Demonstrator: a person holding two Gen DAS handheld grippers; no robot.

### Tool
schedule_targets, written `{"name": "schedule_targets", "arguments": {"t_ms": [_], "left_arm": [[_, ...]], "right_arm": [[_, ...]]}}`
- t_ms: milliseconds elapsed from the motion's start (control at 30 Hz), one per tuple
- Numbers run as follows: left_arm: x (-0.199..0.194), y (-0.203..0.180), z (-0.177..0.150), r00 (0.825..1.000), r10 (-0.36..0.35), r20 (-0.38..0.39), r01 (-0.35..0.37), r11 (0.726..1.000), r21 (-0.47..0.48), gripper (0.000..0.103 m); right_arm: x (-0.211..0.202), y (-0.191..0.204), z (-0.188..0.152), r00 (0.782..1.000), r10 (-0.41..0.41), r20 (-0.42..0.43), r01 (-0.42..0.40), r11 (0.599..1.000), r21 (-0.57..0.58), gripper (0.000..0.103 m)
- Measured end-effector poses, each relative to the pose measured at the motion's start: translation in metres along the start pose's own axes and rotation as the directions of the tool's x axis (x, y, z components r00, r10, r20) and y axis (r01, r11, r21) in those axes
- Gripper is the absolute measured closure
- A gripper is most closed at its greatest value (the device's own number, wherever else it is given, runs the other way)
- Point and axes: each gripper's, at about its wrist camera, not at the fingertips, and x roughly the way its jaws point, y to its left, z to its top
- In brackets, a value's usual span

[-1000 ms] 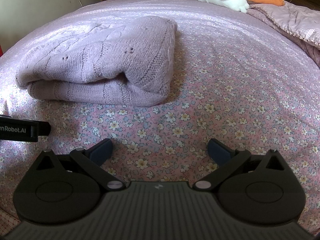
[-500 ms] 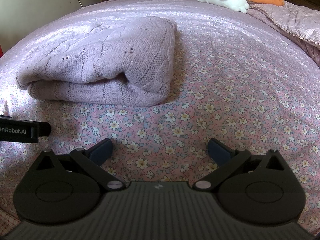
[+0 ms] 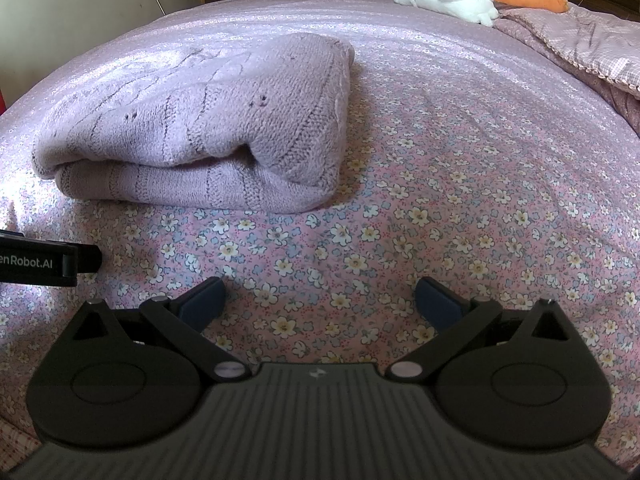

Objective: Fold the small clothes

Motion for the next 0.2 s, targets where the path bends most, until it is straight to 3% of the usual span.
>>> {"name": "schedule_targets", "arguments": {"t_ms": [200], "left_arm": [[0.0,0.0001,-0.0002,1.0,-0.003,-0.003,0.003,1.0,-0.001,0.004]], "right_arm": [[0.0003,0.0004,0.0005,1.0,-0.001,-0.001,0.001,1.0,-0.001,0.0]]}}
